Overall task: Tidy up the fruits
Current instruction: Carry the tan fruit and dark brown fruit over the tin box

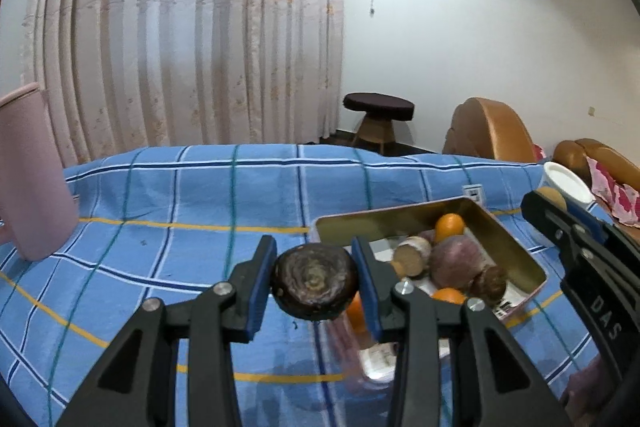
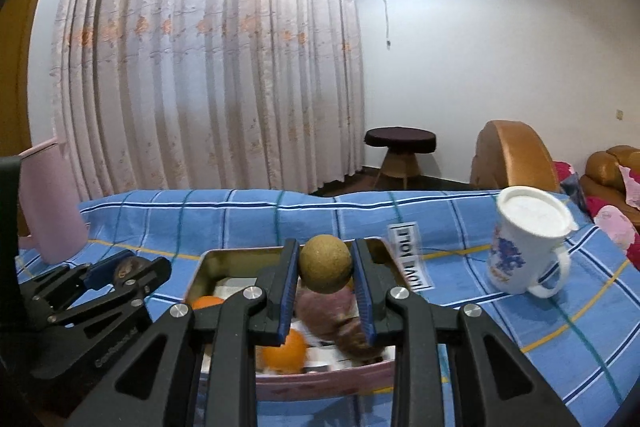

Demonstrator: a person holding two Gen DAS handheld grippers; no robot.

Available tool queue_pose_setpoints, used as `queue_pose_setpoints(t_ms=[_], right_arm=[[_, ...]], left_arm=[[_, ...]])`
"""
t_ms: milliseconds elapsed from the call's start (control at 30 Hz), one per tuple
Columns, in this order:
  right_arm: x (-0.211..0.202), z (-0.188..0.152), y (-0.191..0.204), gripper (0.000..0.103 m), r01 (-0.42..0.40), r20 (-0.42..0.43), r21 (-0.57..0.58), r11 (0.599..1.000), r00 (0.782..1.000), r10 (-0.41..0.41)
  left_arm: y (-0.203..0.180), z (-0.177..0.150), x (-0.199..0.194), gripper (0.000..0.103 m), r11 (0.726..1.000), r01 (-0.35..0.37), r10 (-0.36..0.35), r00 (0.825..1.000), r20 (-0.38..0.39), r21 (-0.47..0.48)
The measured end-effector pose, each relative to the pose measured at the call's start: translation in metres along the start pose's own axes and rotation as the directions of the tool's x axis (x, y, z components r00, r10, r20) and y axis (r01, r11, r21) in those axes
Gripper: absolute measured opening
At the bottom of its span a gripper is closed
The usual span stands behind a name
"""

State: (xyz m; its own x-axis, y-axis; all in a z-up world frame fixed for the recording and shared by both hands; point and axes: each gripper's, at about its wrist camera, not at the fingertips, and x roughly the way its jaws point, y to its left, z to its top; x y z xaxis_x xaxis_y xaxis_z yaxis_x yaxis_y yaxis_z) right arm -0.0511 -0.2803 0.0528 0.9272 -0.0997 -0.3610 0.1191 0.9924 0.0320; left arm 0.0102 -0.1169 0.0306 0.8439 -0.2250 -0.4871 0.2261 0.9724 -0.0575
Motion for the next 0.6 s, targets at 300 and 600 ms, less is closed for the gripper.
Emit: queue_pose_setpoints(t_ms=[300,600], right_arm=[[0.009,0.006,-0.042,0.028,0.086,-0.013,0.062,0.994,0.996,-0.085],[0.024,0.007,-0.051,0.028,0.111,-0.042,0.089,0.990,0.993,-0.107]], left_arm=[[-0.022,0.010,0.015,0.041,0.999,0.049,-0.049,0.999,-0.019,0.015],[-0.046,0.015,0.039,0.041,0.996,0.085,-0.083,0.995,-0.060,0.035]])
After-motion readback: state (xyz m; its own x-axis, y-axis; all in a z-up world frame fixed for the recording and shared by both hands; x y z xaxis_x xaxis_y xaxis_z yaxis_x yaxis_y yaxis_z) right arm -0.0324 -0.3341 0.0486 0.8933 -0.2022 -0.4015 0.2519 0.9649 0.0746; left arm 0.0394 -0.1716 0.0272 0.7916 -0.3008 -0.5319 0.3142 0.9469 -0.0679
